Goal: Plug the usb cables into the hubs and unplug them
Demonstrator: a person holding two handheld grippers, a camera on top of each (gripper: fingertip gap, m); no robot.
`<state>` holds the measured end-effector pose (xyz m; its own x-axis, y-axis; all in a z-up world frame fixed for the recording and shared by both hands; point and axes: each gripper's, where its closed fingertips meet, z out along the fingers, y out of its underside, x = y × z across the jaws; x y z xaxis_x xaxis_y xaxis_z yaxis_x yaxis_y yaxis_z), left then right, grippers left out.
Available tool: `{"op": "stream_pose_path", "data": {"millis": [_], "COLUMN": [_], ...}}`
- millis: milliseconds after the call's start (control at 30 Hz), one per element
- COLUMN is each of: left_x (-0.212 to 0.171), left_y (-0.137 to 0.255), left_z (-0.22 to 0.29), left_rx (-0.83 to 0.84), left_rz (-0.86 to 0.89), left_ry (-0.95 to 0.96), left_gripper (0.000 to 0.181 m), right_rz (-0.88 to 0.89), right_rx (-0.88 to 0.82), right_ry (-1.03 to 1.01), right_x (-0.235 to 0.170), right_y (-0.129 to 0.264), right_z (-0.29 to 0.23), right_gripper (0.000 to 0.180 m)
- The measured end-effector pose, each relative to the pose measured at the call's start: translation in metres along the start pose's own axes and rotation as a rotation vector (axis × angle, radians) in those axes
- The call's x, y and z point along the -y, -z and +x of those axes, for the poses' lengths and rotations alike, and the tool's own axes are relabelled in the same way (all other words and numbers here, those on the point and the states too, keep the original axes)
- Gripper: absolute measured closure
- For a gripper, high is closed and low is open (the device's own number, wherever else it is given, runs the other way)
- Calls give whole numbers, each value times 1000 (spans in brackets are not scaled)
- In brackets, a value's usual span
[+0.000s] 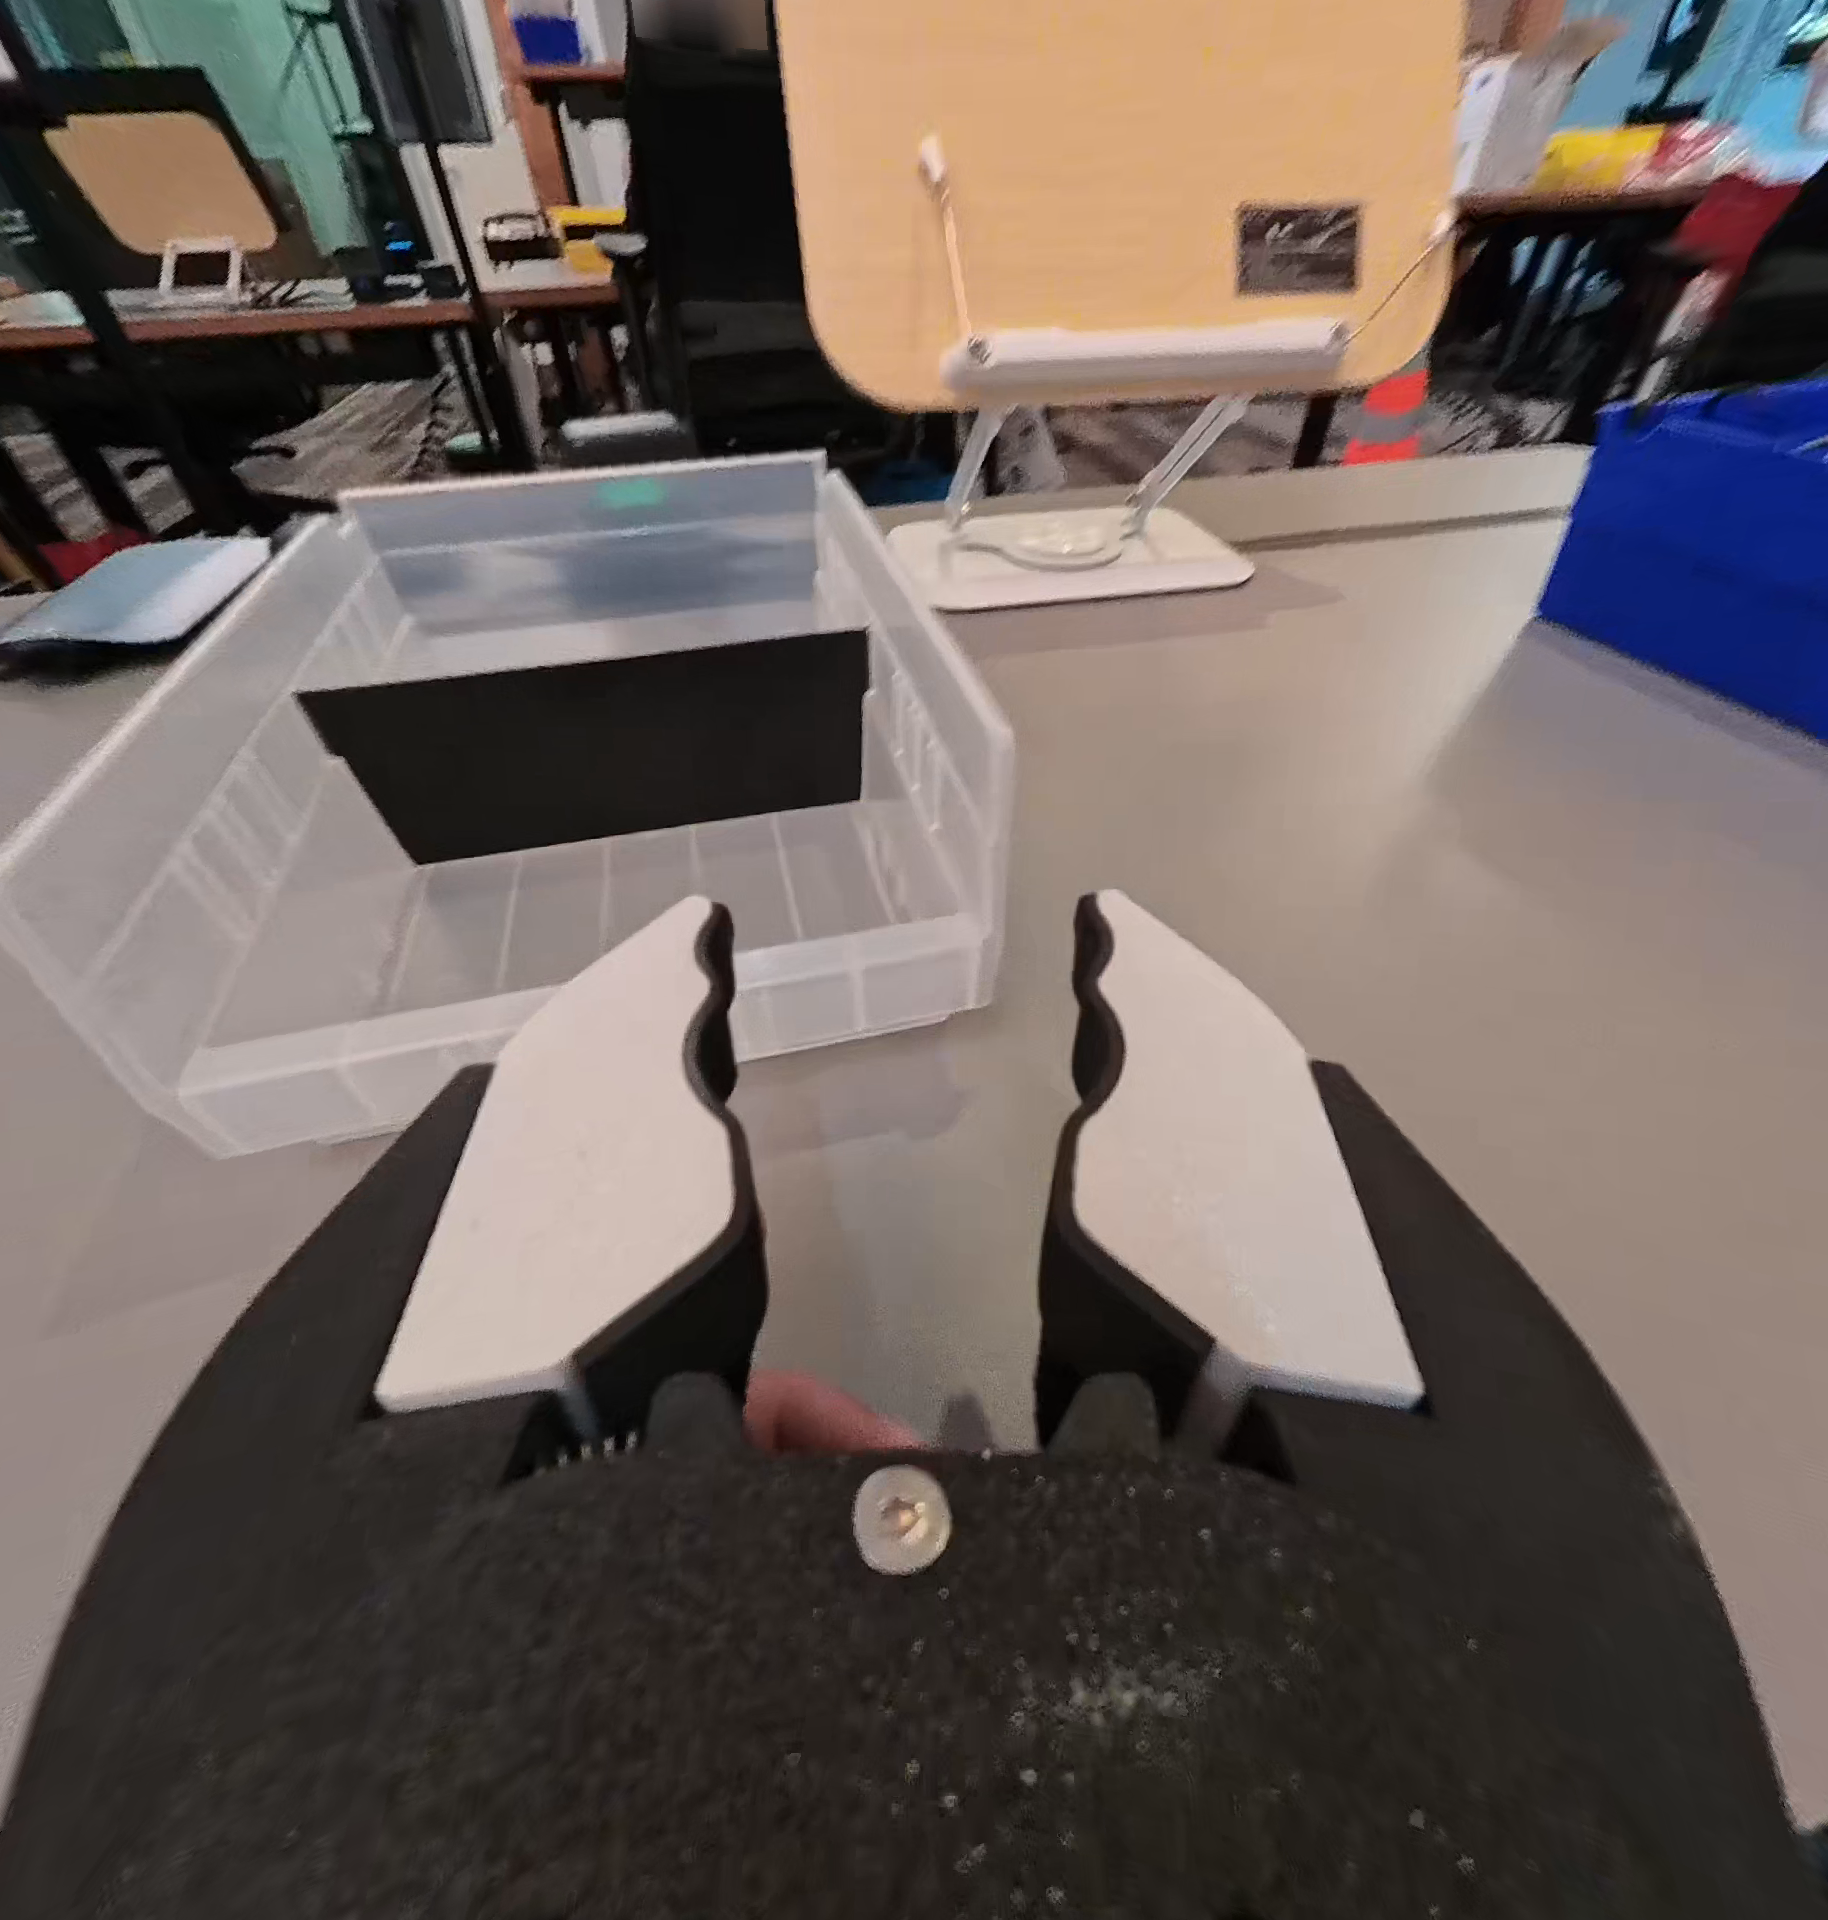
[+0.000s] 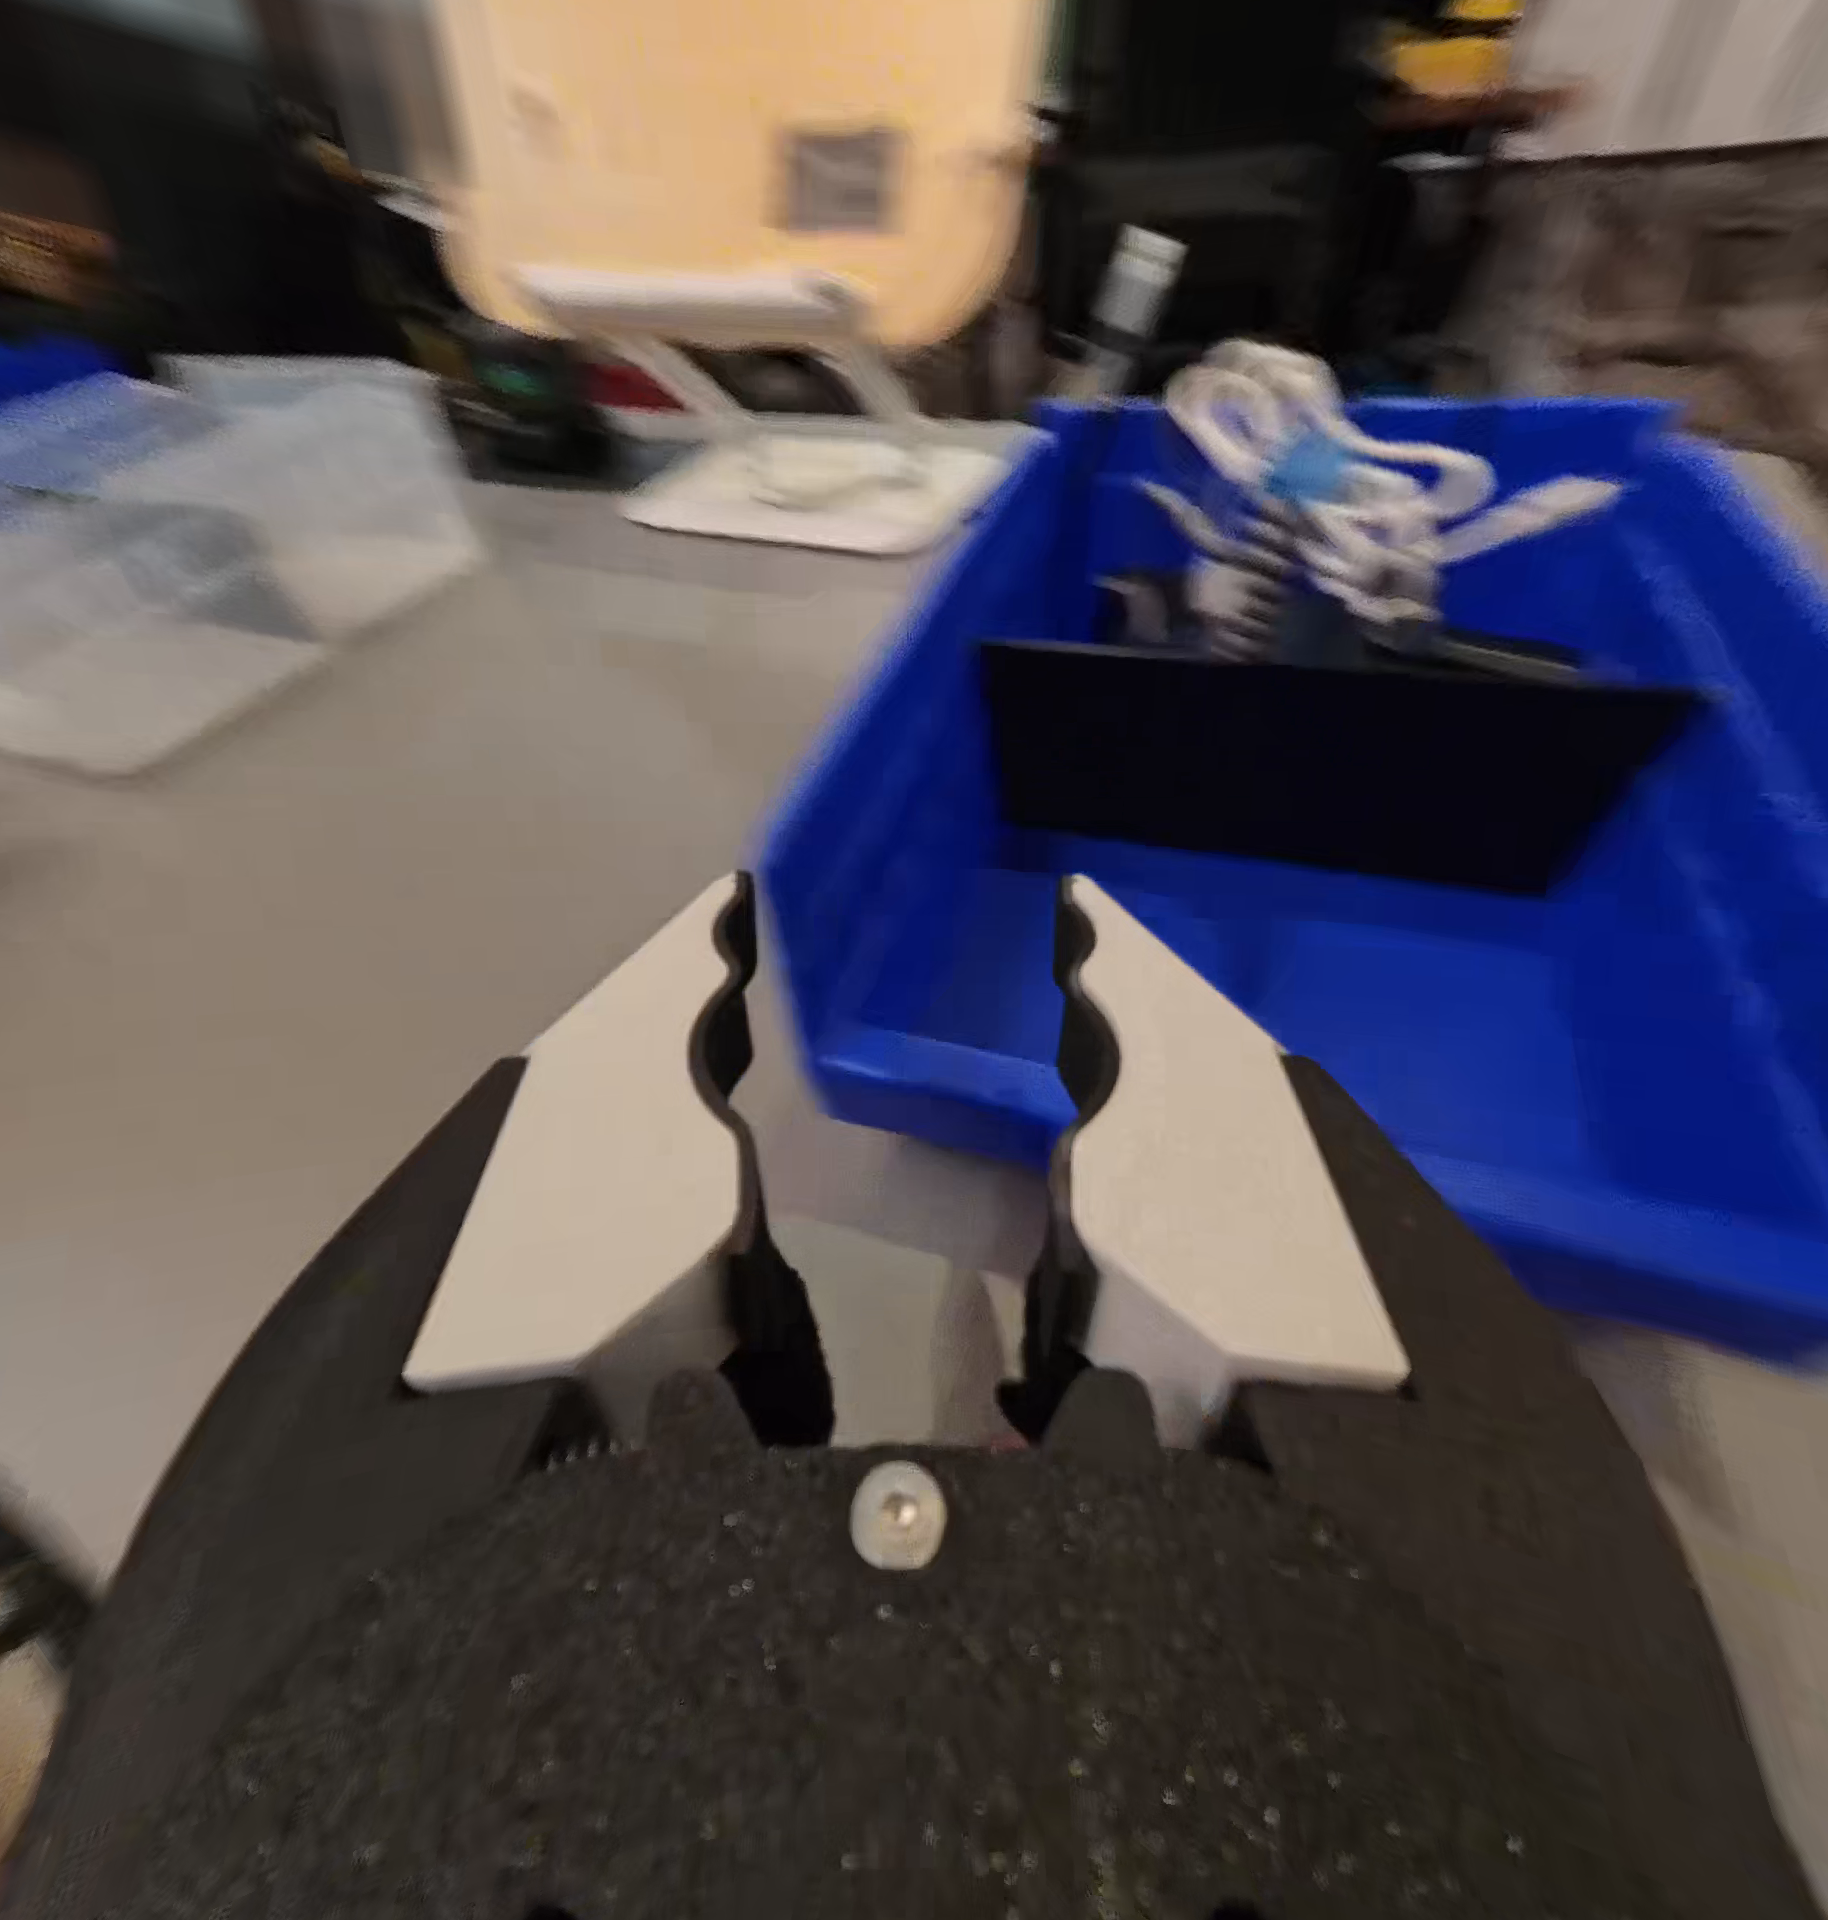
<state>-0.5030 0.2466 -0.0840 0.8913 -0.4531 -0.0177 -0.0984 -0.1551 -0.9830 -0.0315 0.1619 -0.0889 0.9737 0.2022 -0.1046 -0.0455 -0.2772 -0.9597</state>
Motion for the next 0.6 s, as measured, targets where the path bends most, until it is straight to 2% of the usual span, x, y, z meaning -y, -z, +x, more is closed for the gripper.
{"op": "stream_pose_path", "data": {"millis": [67, 300, 367, 467, 533, 600], "left_x": [3, 3, -1, -11, -18, -21], "left_y": [2, -4, -6, -10, -14, -19], "left_z": [8, 53, 79, 129, 164, 196], "left_rx": [-34, -140, -206, -319, -386, -435], "left_rz": [22, 25, -1, -52, -89, -105], "left_ry": [-4, -65, -48, -67, -100, -119], "left_gripper": [117, 118, 119, 119, 117, 115], "right_rz": [19, -121, -138, -148, -107, -41], "right_rx": [136, -46, -41, 90, 157, 132], "right_ry": [-60, 76, 121, 153, 142, 170], "right_x": [8, -22, -24, -27, -22, -7], "right_y": [0, -40, -45, -44, -36, -23], "right_z": [-28, -44, -57, -97, -123, -134], "right_gripper": [120, 119, 118, 122, 128, 128]}}
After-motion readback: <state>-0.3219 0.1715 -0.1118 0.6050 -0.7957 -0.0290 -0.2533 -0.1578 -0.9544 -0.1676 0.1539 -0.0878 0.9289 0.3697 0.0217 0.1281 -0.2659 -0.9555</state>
